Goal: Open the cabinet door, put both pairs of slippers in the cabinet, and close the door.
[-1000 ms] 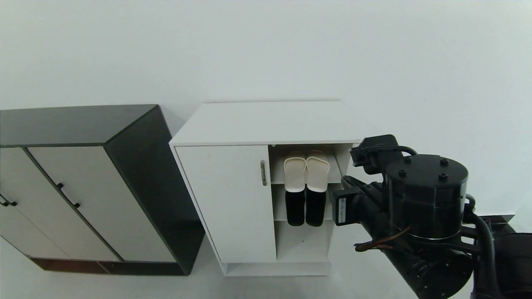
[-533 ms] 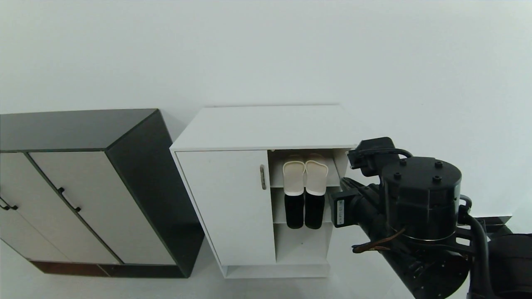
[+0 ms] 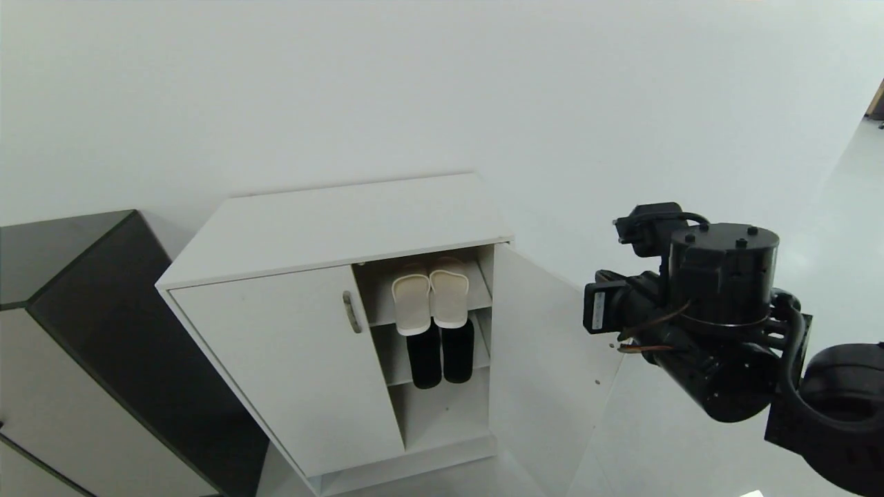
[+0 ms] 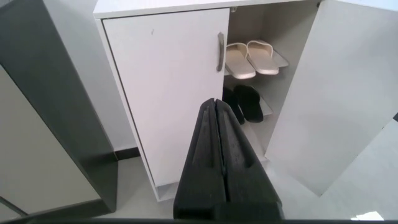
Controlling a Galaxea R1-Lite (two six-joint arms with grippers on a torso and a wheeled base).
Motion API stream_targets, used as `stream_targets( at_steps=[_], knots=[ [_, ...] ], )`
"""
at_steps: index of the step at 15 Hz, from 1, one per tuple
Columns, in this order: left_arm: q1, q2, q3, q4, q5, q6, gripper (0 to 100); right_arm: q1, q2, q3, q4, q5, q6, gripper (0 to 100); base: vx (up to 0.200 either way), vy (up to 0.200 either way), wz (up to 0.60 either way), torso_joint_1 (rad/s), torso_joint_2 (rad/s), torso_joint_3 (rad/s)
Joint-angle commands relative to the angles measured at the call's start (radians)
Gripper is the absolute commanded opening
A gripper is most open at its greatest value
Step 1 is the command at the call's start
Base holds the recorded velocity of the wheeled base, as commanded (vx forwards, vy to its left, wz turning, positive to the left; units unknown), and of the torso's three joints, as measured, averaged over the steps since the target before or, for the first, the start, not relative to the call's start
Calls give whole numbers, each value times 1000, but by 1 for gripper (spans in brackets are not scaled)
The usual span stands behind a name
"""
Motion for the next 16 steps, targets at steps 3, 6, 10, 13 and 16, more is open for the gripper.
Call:
stream_targets(
  at_steps=[3,6,10,13,16],
  knots=[
    [0,0,0,0,0,0,0,-182,32,-90,15,77,6,0,0,0,0,0,0,0],
    [0,0,0,0,0,0,0,-201,34,-143,174,126,94,0,0,0,0,0,0,0],
    [0,0,0,0,0,0,0,-244,63,-186,255,175,146,0,0,0,0,0,0,0],
    [0,0,0,0,0,-1,0,-245,80,-186,249,175,148,0,-133,0,0,2,3,0],
    [0,0,0,0,2,-1,0,-250,95,-185,217,174,148,0,-133,0,0,6,5,-3]
  ],
)
